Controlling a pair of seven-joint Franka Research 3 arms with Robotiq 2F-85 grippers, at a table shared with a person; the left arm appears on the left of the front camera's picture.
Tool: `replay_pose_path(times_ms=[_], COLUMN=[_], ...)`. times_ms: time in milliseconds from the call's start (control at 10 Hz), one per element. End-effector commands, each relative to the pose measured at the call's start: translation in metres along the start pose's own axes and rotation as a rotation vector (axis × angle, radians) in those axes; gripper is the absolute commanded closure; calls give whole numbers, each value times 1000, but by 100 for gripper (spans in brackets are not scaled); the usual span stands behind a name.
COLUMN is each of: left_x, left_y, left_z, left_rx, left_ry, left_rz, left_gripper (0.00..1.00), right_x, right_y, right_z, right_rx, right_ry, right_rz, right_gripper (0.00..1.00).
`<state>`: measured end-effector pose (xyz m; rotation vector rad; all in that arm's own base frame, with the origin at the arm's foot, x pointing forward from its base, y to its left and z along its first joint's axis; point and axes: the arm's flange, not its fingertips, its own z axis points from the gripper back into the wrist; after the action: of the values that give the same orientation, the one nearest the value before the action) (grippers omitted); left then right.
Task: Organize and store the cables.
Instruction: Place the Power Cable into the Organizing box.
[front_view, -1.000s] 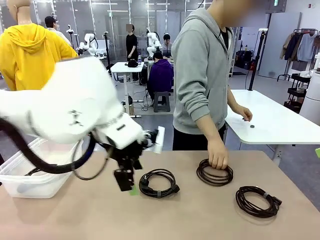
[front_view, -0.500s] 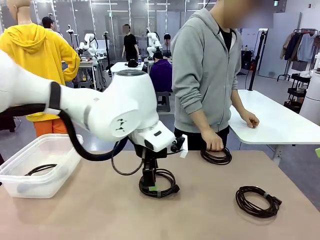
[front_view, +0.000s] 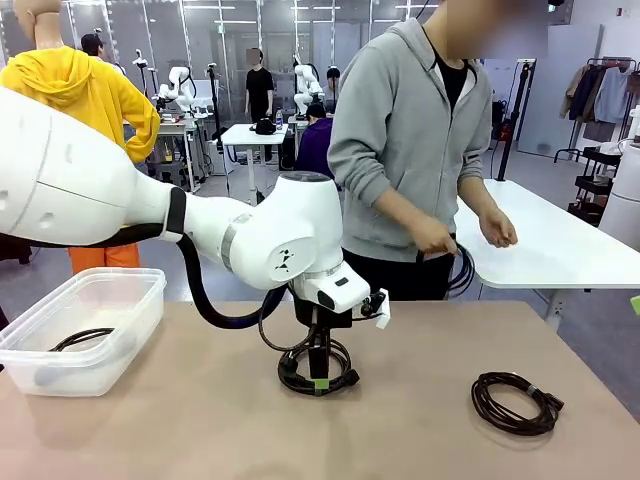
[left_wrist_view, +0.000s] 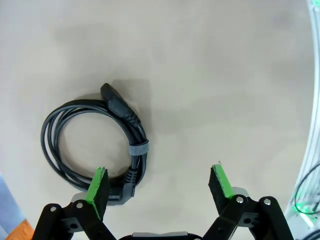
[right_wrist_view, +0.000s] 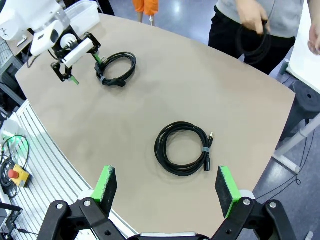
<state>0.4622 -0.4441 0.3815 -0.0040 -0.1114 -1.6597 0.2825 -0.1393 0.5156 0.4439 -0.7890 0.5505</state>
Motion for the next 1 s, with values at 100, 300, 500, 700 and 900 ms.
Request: replay_pose_path(times_ms=[100,300,500,700,900], left_x=[-6,-12,-14,-13,-12], left_y=[17,26,31,36,36], left_z=[-18,-35,-48,-64,-71], left_rx=[-46,-68,-77,-102,-111], left_ry=[47,13,17,27,32], left_rz=[15,25,39,49,53], left_gripper=[0,0,0,0,0], right_x=[-1,-1,-1,-1,-1], right_y=[-1,-1,-1,-1,-1], right_z=[1,1,1,1,1], right_rx=[11,11,11,11,11], right_ry=[-6,-6,-6,-6,-6], right_rz=[15,15,15,15,15], right_gripper=[0,0,0,0,0])
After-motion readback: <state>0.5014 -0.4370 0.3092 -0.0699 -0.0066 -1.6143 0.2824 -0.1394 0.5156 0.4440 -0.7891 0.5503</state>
